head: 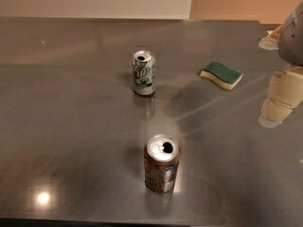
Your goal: Move 7up can near orange can
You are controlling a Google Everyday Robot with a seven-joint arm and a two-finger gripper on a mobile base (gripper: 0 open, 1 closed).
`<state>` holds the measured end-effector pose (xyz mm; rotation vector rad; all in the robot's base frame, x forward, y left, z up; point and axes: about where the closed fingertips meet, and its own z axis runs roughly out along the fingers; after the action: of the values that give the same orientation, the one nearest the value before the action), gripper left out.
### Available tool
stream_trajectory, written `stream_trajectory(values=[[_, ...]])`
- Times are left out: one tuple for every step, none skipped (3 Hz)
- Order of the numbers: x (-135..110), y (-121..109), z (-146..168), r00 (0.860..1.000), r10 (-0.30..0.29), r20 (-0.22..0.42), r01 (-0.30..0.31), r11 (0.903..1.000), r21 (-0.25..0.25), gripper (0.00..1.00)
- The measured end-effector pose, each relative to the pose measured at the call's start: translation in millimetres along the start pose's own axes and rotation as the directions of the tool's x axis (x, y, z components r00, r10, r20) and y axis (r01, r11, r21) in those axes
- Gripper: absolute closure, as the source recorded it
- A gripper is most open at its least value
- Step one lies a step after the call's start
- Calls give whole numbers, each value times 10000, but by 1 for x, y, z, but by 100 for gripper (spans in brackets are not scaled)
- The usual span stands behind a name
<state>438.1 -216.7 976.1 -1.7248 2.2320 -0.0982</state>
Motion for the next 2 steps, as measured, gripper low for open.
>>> stream_trajectory(values=[[0, 0, 0, 10000, 0, 0, 0, 10000, 0, 0], [-14, -22, 8, 9995, -52, 305, 51, 10000, 39, 0]])
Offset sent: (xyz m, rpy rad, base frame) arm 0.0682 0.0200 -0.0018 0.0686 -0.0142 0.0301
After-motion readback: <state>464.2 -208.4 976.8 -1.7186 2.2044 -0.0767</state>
